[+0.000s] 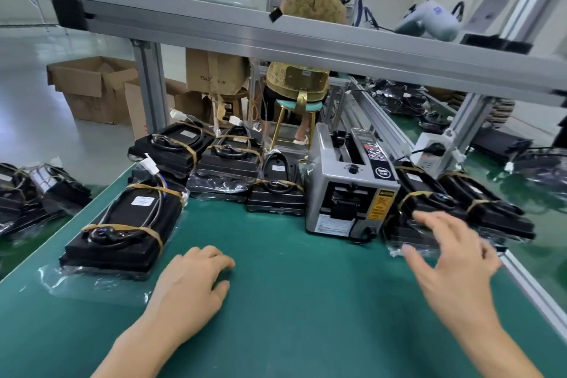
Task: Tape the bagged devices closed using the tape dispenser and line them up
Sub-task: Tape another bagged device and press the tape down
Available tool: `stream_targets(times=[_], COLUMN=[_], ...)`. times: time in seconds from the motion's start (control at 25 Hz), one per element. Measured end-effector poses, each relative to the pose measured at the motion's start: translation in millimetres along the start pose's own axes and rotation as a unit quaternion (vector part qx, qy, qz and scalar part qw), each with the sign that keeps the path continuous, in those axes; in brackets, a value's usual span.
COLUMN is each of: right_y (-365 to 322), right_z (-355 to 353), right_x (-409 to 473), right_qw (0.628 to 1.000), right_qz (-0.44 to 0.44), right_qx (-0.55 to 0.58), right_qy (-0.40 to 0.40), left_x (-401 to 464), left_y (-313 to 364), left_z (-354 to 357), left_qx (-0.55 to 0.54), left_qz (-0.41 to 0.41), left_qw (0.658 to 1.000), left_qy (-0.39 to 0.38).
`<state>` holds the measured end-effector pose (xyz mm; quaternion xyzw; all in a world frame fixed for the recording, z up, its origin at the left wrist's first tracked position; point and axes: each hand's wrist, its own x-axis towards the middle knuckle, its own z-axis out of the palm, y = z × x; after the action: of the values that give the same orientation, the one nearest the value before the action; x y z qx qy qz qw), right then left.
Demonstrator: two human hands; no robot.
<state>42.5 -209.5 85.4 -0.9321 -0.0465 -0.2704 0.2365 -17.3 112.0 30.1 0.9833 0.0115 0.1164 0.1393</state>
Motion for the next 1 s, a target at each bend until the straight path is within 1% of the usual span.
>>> stream_targets(times=[0.08, 0.2, 0.28, 0.4, 0.48, 0.56, 0.72, 0.88, 1.0], right_y=[14.2, 28.9, 37.1, 47.5, 54.5, 63.1, 76.7, 85.5, 85.2], right_z=[-2.0, 2.6, 9.7, 21.2, 28.6, 34.3, 40.0, 40.0, 33.1], right_x=[20.5, 48.6, 61.7, 74.4, 80.8, 88.8, 101.6, 100.7, 100.1], right_qw=[0.998, 0.989, 0.979, 0.962, 0.945, 0.931, 0.94, 0.958, 0.985], right_qz=[0.006, 0.005, -0.01, -0.035, -0.048, -0.063, -0.1, -0.113, -0.086], right_qx=[-0.068, -0.148, -0.198, -0.262, -0.311, -0.343, -0.301, -0.236, -0.122], right_qy=[0.015, -0.013, -0.036, -0.065, -0.087, -0.104, -0.128, -0.119, -0.091], left_x=[-5.8, -14.6, -18.2, -18.1, -17.7, -16.2, -16.5, -14.6, -14.5], left_y=[20.7, 45.3, 48.3, 42.2, 39.0, 40.3, 39.5, 39.0, 40.3], left_z=[6.6, 26.9, 35.8, 40.8, 42.6, 41.1, 44.6, 44.7, 44.2], left_qx=[-0.014, -0.057, -0.063, -0.108, -0.102, -0.1, -0.103, -0.104, -0.105], left_qz=[0.013, 0.03, 0.027, 0.041, 0.062, 0.068, 0.062, 0.061, 0.058], left_qw=[1.0, 0.998, 0.997, 0.991, 0.988, 0.988, 0.987, 0.986, 0.986], left_qy=[0.001, 0.016, 0.029, 0.068, 0.094, 0.095, 0.109, 0.115, 0.115])
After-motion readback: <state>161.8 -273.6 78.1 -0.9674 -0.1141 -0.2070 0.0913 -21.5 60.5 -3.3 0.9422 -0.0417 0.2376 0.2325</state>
